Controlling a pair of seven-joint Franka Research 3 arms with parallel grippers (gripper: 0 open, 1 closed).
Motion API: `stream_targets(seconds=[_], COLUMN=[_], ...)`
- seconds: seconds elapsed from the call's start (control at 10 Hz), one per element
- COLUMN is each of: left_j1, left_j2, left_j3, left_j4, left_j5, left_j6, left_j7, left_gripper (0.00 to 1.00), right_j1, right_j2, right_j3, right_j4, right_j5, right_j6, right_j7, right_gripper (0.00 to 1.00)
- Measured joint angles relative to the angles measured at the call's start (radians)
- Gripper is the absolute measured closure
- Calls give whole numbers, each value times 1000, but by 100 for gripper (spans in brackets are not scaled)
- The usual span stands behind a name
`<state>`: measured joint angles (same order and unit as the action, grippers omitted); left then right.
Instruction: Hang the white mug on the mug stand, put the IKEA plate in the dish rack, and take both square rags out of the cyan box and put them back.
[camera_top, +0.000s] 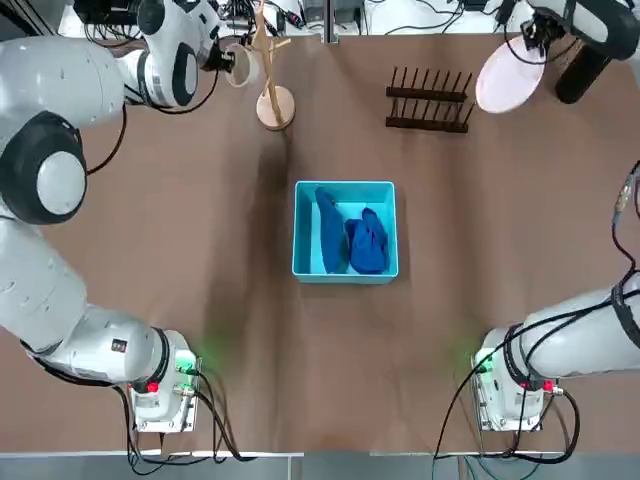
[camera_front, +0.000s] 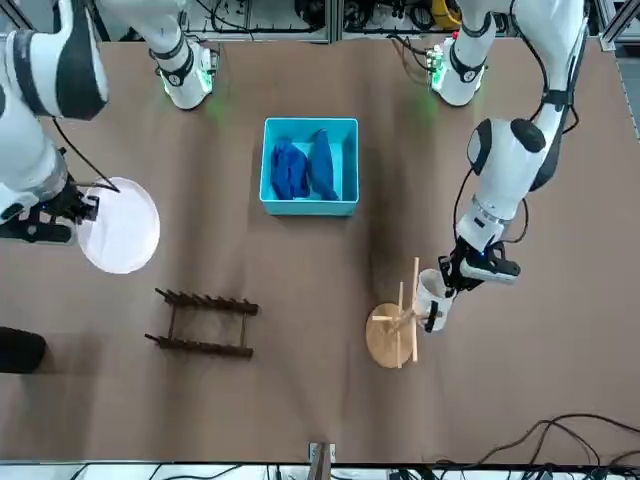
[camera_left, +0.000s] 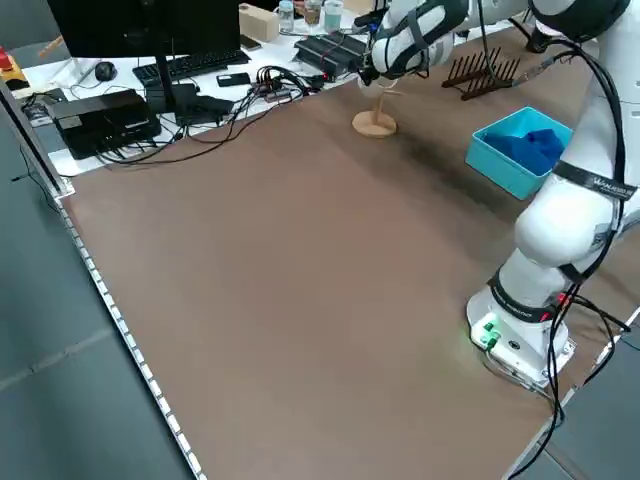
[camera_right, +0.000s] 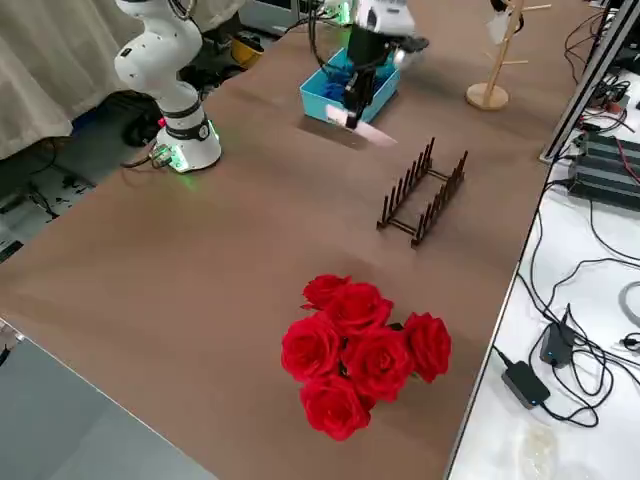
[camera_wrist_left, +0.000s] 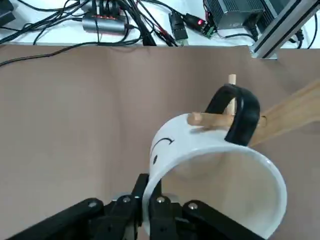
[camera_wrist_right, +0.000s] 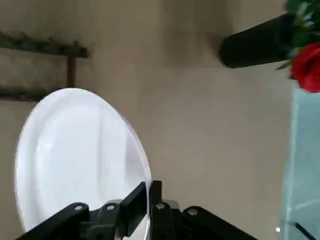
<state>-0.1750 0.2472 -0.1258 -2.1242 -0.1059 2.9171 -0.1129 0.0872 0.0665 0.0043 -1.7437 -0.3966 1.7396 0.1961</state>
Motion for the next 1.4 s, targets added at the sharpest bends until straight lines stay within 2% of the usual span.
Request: stream_targets(seconds=[0.3,0.6,0.8,0.9,1.0,1.3,1.4], left_j1=[-10,-12,-13,-12,-12,-5,-4], left_j2=[22,25,25,25,25,14,-4], left_j3=[0,0,-1,-1,-1,3,14], left_j4=[0,2,6,10,14,28,32], left_j5=[0,0,0,0,0,0,0], left_j6=[24,25,25,26,26,14,-30], left_j7=[-19,-26,-26,-27,-27,-26,-15], left_gripper=[94,92,81,72,68,24,8], right_j1=[59,112,138,150,159,186,193], right_j2=[111,222,282,310,334,387,401], right_j3=[-1,-1,-2,-2,-2,-3,-4], right_j4=[105,185,217,237,259,299,306], right_j5=[-209,-260,-328,-343,-356,-376,-378], right_j6=[-52,-68,-72,-83,-98,-114,-115], right_j7=[158,282,330,341,347,389,404], right_gripper=[92,92,92,92,92,92,92])
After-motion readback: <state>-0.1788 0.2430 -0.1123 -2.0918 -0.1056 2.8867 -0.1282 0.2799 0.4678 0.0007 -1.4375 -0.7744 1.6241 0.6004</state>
